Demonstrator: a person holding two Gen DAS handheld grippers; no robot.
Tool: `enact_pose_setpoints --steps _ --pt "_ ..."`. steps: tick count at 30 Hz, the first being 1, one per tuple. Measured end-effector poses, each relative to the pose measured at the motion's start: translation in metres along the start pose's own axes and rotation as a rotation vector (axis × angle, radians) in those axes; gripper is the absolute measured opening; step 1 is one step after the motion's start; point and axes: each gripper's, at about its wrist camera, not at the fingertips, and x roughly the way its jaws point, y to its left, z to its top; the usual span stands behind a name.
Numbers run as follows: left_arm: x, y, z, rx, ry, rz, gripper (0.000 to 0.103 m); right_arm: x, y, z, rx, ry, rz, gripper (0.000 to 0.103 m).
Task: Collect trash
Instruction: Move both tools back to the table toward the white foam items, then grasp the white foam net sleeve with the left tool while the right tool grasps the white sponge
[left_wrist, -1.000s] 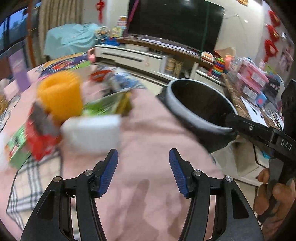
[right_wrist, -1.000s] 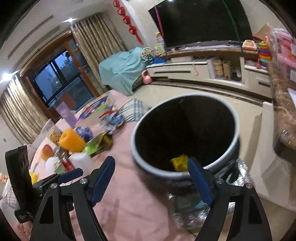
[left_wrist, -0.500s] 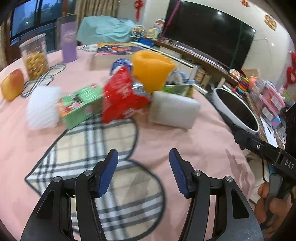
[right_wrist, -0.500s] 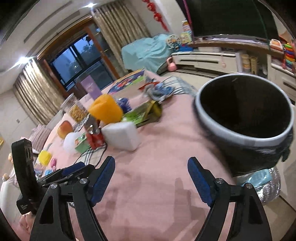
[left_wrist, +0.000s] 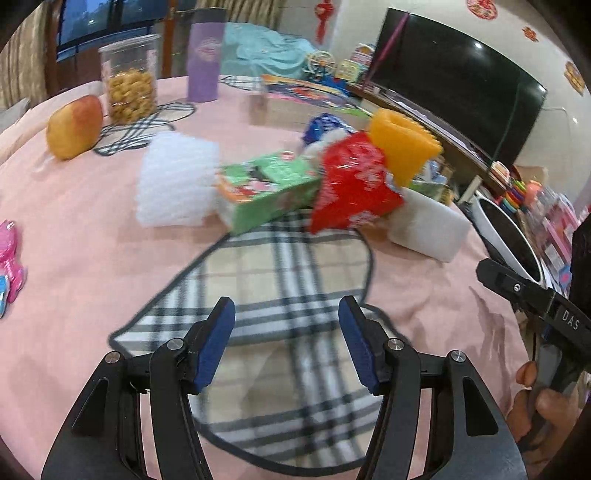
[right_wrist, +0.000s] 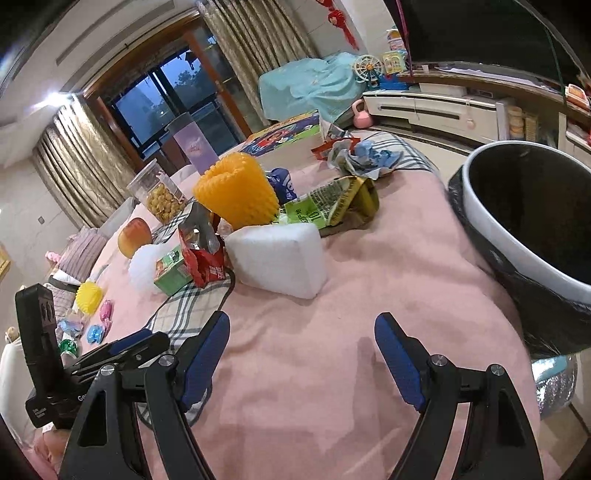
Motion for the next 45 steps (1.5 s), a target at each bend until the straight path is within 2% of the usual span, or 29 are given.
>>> enact_pose_setpoints --steps 13,20,21,22,23,25,26,29,37,45 --pt "0.006 0.059 0.027 -0.119 -0.03 0.077 0.069 0.029 0.009 0.015 0.002 0.028 -0.009 0.083" --pt "0.015 0.077 0.045 -0.14 -0.068 0.061 0.068 0.044 0.01 0.028 0.024 0.034 -0.002 0.082" --pt "0.017 0.078 0.047 -0.14 -0.07 0.054 0.067 0.046 0.01 0.028 0.027 0.037 -0.004 0.082" --pt "0.018 0.078 0.049 -0.139 -0.073 0.042 0.051 0.048 0.01 0.029 0.03 0.04 -0.002 0.078" --pt "0.02 0.079 0.05 -0.138 -0.069 0.03 0.042 0.049 0.01 0.028 0.03 0.039 0.002 0.066" --pt "0.023 0.077 0.049 -0.129 -0.053 0.009 0.015 0.049 0.013 0.027 0.023 0.045 -0.001 0.052" --pt "0.023 0.077 0.048 -0.123 -0.052 0.004 0.012 0.048 0.014 0.025 0.019 0.046 -0.004 0.048" --pt "0.015 0.074 0.044 -0.113 -0.079 0.009 0.011 0.044 0.018 0.02 0.005 0.037 0.007 0.037" --pt "-0.009 0.061 0.023 -0.101 -0.107 0.003 0.01 0.022 0.025 0.012 -0.015 0.009 0.033 0.036" --pt "-0.028 0.028 0.009 -0.045 -0.108 -0.047 0.01 0.0 0.015 0.003 0.002 -0.017 0.03 0.036"
